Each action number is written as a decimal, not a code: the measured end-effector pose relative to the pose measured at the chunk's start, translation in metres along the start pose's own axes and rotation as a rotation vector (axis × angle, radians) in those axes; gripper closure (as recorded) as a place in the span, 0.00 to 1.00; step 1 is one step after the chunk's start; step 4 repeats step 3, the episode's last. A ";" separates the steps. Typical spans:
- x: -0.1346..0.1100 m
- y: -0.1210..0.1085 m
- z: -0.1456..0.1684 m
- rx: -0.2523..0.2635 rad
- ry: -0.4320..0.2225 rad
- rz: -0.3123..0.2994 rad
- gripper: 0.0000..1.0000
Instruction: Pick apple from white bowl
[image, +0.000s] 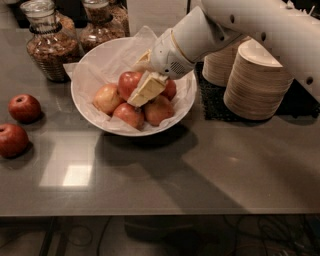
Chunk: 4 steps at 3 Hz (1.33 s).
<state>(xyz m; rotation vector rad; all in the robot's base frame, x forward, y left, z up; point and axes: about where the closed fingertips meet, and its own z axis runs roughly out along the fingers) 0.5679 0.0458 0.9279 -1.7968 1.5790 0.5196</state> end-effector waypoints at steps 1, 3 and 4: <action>-0.018 0.002 -0.046 0.090 -0.055 -0.031 1.00; -0.033 0.003 -0.102 0.210 -0.095 -0.067 1.00; -0.033 0.003 -0.102 0.210 -0.095 -0.067 1.00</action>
Offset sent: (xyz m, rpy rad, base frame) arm -0.0311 -0.0808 0.1378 0.1761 -0.2924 -0.1287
